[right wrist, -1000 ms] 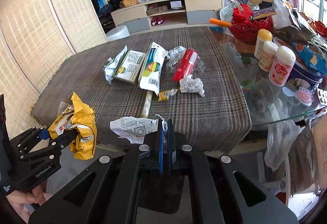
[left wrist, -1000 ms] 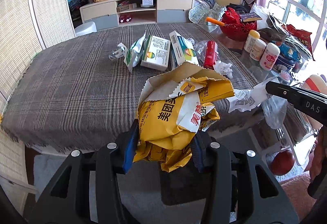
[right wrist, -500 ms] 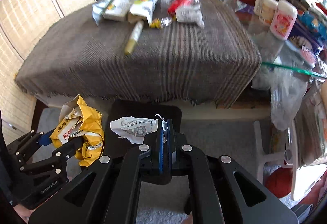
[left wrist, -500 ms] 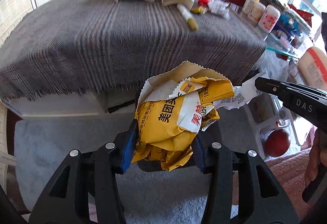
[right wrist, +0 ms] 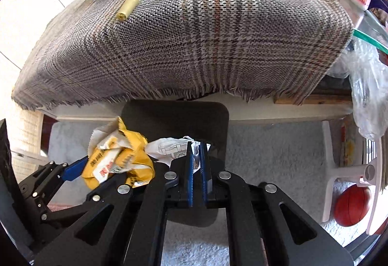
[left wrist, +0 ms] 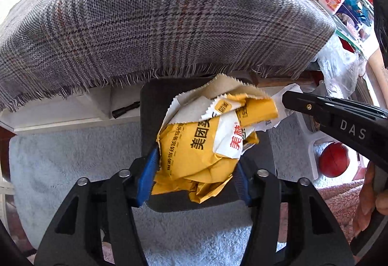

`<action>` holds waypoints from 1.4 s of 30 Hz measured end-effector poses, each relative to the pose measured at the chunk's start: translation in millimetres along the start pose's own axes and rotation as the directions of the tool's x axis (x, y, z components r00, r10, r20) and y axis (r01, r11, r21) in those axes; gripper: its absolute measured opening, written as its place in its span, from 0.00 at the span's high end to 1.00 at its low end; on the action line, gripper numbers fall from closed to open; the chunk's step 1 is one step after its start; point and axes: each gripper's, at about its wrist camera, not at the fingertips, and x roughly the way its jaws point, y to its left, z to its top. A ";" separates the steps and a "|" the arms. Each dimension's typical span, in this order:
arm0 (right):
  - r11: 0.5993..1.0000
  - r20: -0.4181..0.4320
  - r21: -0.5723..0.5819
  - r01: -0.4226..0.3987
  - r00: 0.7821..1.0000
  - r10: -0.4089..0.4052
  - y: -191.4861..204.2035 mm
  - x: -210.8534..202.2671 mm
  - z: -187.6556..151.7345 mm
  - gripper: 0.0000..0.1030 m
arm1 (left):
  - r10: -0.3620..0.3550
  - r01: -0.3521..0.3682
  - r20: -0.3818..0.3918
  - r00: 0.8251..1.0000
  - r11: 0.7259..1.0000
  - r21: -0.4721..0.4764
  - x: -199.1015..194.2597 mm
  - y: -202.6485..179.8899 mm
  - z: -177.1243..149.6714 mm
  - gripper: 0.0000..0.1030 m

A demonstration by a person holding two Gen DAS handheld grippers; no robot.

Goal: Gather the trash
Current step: 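Carry both items over the dark bin and open both tools to drop them, then move both open tools back over the table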

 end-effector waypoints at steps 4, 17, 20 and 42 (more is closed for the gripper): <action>1.000 -0.008 0.007 0.004 1.000 -0.004 -1.4 3.7 3.7 0.91 | 0.005 -0.005 -0.015 1.000 1.000 -0.004 4.1 2.4 -0.1 0.43; 0.999 0.068 0.026 0.023 0.997 -0.025 -1.6 -19.0 4.2 0.15 | 0.032 -0.032 0.079 0.996 0.999 0.004 -26.1 2.5 -4.5 0.09; 0.999 0.110 0.037 0.022 0.994 -0.026 -9.5 -34.2 4.1 0.03 | 0.029 -0.029 0.091 0.995 1.000 -0.002 -40.2 9.0 -5.7 0.08; 0.993 0.224 0.105 0.055 0.972 -0.077 -46.9 -111.2 107.7 0.03 | 0.040 -0.042 0.131 0.991 0.999 0.011 -91.3 -3.1 96.3 0.08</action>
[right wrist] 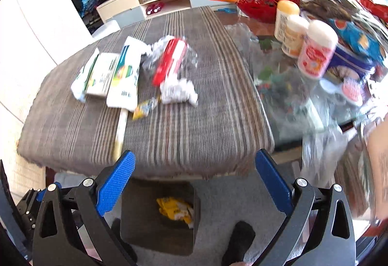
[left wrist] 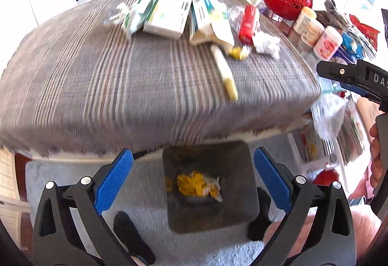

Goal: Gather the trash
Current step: 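Move both open tools back over the table, then grasp the cream stick with the left tool while the right tool grasps white tissue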

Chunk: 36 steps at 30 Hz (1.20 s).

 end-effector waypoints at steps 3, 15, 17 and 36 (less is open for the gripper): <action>1.000 0.003 0.016 0.001 1.000 -0.001 -2.2 13.0 22.5 0.03 | -0.003 0.003 0.023 1.000 1.000 0.010 9.7 -8.4 23.1 0.08; 0.995 -0.034 0.045 -0.087 0.995 0.089 6.3 69.8 64.9 0.33 | -0.015 0.014 0.009 1.000 0.999 0.046 61.5 -31.1 70.5 0.50; 0.996 -0.041 0.031 -0.079 0.996 0.080 9.8 74.9 66.5 0.34 | -0.004 0.004 0.000 1.000 0.998 0.056 67.0 -35.2 74.4 0.52; 0.999 -0.066 -0.051 -0.005 0.998 0.001 14.4 86.3 58.0 0.83 | 0.033 -0.033 0.000 0.999 0.993 0.113 68.6 -30.8 65.6 0.89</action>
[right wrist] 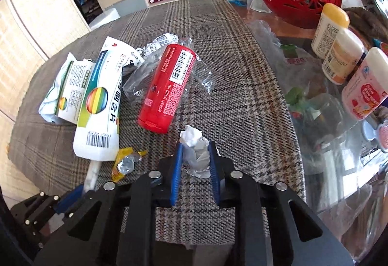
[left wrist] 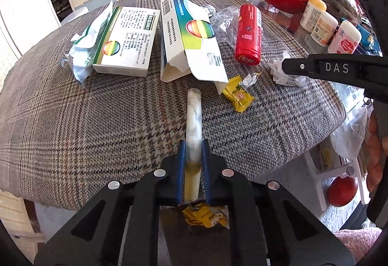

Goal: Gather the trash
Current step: 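Grasp the cream stick with the left tool while the right tool grasps white tissue, then carry both items over the bin and open both tools to drop them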

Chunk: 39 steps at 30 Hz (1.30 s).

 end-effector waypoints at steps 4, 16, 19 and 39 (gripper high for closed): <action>1.000 0.002 -0.001 -0.004 1.000 0.004 -3.6 -7.3 -6.3 0.87 | -0.015 0.015 0.003 1.000 1.000 -0.005 -8.0 5.2 -12.4 0.89; 0.999 0.082 -0.028 -0.044 0.996 0.046 6.1 -66.9 -65.0 0.88 | -0.040 0.041 0.048 0.998 0.999 -0.028 -48.6 9.1 -66.1 0.89; 0.997 0.074 -0.031 -0.077 0.994 0.079 12.0 -73.0 -91.9 0.88 | -0.052 0.054 0.040 0.998 0.998 -0.042 -54.7 7.9 -87.5 0.89; 0.990 -0.089 -0.015 -0.140 0.986 0.138 44.7 -12.9 -201.6 0.88 | -0.157 0.150 -0.029 0.987 0.976 -0.159 -18.6 9.0 -187.6 0.89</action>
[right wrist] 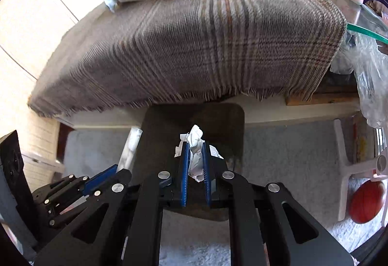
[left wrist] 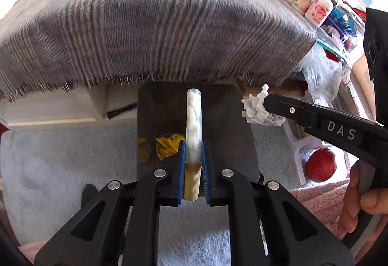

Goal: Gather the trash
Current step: 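Carry both items over the bin and open both tools to drop them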

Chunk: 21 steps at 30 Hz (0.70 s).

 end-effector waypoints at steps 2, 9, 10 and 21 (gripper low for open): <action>1.000 -0.017 -0.023 0.018 1.000 -0.019 3.0 7.5 -3.2 0.88 | -0.008 0.008 -0.019 1.000 1.000 0.004 7.7 -1.4 -1.5 0.89; 1.000 -0.072 0.000 -0.006 0.997 0.006 0.1 24.2 -3.2 0.87 | -0.019 0.018 -0.066 0.998 1.000 -0.015 25.6 -1.2 2.0 0.89; 1.000 -0.074 0.005 -0.013 0.997 0.013 -0.5 25.0 -2.5 0.85 | -0.021 0.020 -0.072 0.997 1.000 -0.018 27.1 -0.5 2.9 0.88; 0.999 -0.060 0.036 -0.012 0.998 0.015 -3.4 28.5 6.0 0.47 | 0.015 -0.016 -0.059 0.998 1.000 -0.001 21.9 2.2 3.6 0.50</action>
